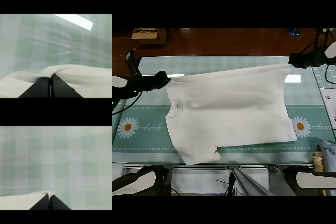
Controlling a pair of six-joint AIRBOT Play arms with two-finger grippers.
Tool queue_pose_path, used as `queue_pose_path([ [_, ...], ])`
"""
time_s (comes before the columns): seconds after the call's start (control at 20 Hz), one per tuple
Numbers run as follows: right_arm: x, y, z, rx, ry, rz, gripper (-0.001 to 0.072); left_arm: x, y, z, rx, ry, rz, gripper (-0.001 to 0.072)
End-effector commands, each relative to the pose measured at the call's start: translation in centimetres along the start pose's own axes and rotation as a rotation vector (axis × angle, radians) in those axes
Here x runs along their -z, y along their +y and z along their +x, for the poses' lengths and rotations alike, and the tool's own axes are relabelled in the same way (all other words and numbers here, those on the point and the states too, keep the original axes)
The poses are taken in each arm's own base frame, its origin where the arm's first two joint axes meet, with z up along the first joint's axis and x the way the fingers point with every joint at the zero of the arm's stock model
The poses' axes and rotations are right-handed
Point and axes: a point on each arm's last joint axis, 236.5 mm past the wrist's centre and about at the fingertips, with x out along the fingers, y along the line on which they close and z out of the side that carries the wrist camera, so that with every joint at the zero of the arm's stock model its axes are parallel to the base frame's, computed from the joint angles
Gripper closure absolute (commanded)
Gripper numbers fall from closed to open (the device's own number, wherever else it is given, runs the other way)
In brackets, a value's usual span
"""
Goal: Fold the shirts.
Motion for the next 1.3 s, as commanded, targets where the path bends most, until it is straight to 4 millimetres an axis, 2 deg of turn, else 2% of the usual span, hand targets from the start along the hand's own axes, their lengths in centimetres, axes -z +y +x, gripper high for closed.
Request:
queue_pose_path([
  [0.0,-0.4,0.2,2.7,-0.017,-0.036,0.053,0.0694,-1.2,0.7,1.3,-0.034,-0.065,0.007,0.0689],
  [0.2,1.1,0.5,4.9,-0.041,0.011,0.091,0.0694,0.8,-0.9,3.1,-0.017,-0.018,0.068,0.0689],
  [0.4,1.9,0.5,4.2,-0.041,0.051,0.086,0.0694,1.7,-0.1,2.6,-0.027,0.037,0.167,0.0690],
  [0.5,3.7,0.8,3.4,-0.047,0.135,0.080,0.0694,4.1,0.0,1.4,0.012,0.160,0.148,0.0690],
  [0.6,6.1,0.5,2.2,-0.029,0.242,0.053,0.0694,7.8,-0.1,-0.6,0.071,0.341,0.113,0.0691],
  [0.65,7.7,-0.1,1.5,-0.005,0.314,0.031,0.0694,9.8,0.2,-2.0,0.089,0.445,0.081,0.0691],
  [0.75,10.2,-1.6,0.5,0.050,0.427,-0.014,0.0694,12.6,1.2,-4.0,0.062,0.594,0.021,0.0691],
  [0.85,11.0,-1.6,0.2,0.054,0.462,-0.019,0.0694,13.7,1.5,-4.3,0.037,0.644,-0.009,0.0691],
  [1.0,11.1,0.5,0.1,-0.020,0.470,0.043,0.0692,14.9,1.0,-3.7,0.029,0.682,-0.039,0.0690],
  [1.05,11.1,1.0,0.1,-0.038,0.468,0.054,0.0678,15.2,0.9,-3.5,0.031,0.695,-0.039,0.0688],
  [1.1,11.1,1.0,0.1,-0.043,0.471,0.057,0.0559,15.5,0.8,-3.6,0.030,0.708,-0.047,0.0675],
  [1.15,11.5,1.1,-0.2,-0.048,0.489,0.036,0.0429,15.7,0.6,-4.0,0.036,0.728,-0.052,0.0537],
  [1.2,12.0,0.7,-0.8,-0.055,0.518,-0.017,0.0392,15.9,0.3,-4.9,0.050,0.767,-0.053,0.0353],
  [1.25,12.8,0.1,-2.0,-0.056,0.569,-0.068,0.0389,16.0,0.0,-6.1,0.067,0.806,-0.057,0.0304],
])
